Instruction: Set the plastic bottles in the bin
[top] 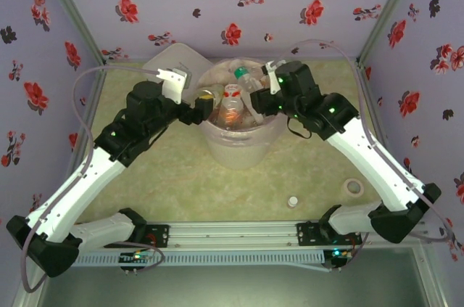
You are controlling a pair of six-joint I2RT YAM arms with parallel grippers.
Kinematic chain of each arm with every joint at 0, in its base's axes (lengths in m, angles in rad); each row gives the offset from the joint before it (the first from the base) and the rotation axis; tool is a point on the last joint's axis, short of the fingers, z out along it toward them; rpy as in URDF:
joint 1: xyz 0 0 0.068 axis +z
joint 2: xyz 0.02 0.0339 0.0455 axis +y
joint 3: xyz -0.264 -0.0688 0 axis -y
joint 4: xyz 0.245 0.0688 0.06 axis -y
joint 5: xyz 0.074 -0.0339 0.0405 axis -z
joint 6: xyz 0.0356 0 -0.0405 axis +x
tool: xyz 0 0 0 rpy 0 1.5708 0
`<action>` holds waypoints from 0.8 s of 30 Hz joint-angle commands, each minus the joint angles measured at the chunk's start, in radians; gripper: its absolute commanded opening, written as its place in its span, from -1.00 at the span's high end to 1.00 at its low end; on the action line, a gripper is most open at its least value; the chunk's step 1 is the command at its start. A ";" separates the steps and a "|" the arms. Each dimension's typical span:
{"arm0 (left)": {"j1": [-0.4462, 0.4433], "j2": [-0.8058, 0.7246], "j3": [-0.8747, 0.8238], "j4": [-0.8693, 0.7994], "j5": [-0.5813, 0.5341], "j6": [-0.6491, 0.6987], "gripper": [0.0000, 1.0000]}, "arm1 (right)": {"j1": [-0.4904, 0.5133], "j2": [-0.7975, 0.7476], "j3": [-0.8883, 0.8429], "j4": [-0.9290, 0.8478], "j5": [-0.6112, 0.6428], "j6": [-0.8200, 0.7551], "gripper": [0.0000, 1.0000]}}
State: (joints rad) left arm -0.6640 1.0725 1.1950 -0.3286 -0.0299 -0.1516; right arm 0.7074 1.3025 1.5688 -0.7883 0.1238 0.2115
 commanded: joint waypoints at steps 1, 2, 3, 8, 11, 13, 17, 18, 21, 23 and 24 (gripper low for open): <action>0.000 0.003 0.089 -0.041 -0.015 0.037 -0.99 | -0.049 -0.071 0.030 0.031 0.011 0.010 -0.23; 0.004 0.000 0.106 -0.055 -0.033 0.042 -1.00 | -0.069 -0.084 0.022 0.035 0.022 0.009 -0.28; 0.010 -0.007 0.119 -0.061 -0.057 0.047 -1.00 | -0.089 -0.103 0.003 0.046 0.035 0.010 -0.30; 0.093 -0.080 0.097 -0.028 -0.144 0.055 -0.99 | -0.271 -0.202 -0.146 0.129 0.039 -0.010 -0.52; 0.196 -0.122 0.045 -0.032 -0.185 0.036 -1.00 | -0.382 -0.258 -0.257 0.176 0.054 -0.031 -0.81; 0.256 -0.150 -0.023 -0.023 -0.229 0.039 -1.00 | -0.431 -0.294 -0.345 0.217 0.079 -0.049 -0.99; 0.390 -0.217 -0.233 0.072 -0.323 0.063 -0.99 | -0.497 -0.358 -0.538 0.352 0.152 -0.071 -0.99; 0.439 -0.230 -0.295 0.109 -0.326 0.049 -1.00 | -0.514 -0.380 -0.607 0.432 0.161 -0.073 -0.99; 0.563 -0.241 -0.442 0.202 -0.313 -0.029 -1.00 | -0.557 -0.421 -0.789 0.630 0.197 -0.070 -0.99; 0.602 -0.232 -0.521 0.261 -0.316 -0.057 -0.99 | -0.574 -0.417 -0.882 0.730 0.256 -0.067 -0.99; 0.612 -0.225 -0.563 0.303 -0.322 -0.065 -1.00 | -0.581 -0.405 -0.928 0.773 0.285 -0.067 -0.99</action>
State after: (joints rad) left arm -0.0837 0.8497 0.7048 -0.1848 -0.3149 -0.1623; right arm 0.1448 0.8959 0.7216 -0.2539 0.2993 0.1566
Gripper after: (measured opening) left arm 0.996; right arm 0.996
